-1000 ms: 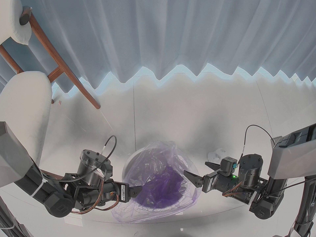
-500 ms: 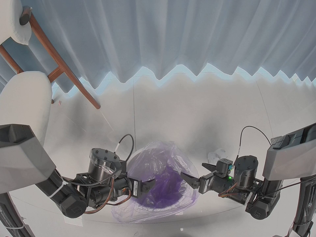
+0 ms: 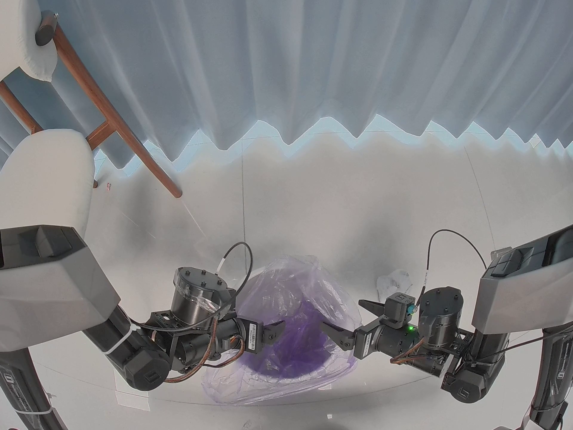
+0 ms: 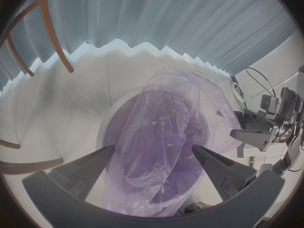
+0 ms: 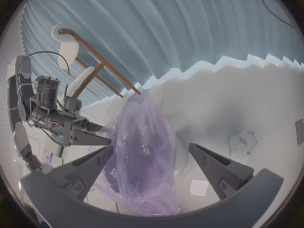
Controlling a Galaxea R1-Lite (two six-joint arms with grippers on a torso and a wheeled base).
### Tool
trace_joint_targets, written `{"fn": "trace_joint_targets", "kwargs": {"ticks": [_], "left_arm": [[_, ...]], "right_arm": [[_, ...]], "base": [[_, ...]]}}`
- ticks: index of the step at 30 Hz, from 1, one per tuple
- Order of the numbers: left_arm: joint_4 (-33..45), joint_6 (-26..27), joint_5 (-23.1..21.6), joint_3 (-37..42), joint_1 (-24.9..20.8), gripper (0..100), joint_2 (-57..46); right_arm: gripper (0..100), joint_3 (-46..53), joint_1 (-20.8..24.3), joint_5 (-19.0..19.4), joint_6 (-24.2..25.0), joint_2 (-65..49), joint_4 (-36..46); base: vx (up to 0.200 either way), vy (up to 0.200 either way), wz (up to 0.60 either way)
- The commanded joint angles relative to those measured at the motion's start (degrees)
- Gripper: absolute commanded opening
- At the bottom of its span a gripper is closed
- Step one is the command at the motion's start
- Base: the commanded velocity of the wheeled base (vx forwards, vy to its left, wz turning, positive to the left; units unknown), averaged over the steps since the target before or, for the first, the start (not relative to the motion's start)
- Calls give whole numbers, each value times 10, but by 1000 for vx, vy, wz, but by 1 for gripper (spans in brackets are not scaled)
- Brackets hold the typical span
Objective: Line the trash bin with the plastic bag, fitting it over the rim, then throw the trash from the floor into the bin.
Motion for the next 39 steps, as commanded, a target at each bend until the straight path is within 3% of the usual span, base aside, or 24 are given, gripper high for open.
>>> {"fn": "trace_joint_targets", "kwargs": {"ticks": [1,10,11,12,23,34,39], "left_arm": [[-1,-1,0,-2,0,100,8],[-1,-1,7,-3,0,100,16],[-1,-1,9,-5,0,0,19],[-2,-1,12,-10,-1,0,20],[-17,-42,35,-38,-2,0,13],[-26,-46,35,-30,27,0,-17],[-27,-46,32,-30,69,0,-19]], "right_arm": [[100,-2,2,0,1,7,-10],[100,-4,1,0,3,11,-10],[100,-3,1,-1,5,11,-10],[0,-4,1,-1,5,11,-10],[0,-25,-19,-4,52,11,-10],[0,-116,-50,-18,219,28,-10],[0,-150,-67,-17,231,61,-9]], "base": [[0,0,0],[0,0,0],[0,0,0],[0,0,0],[0,0,0],[0,0,0],[0,0,0]]}}
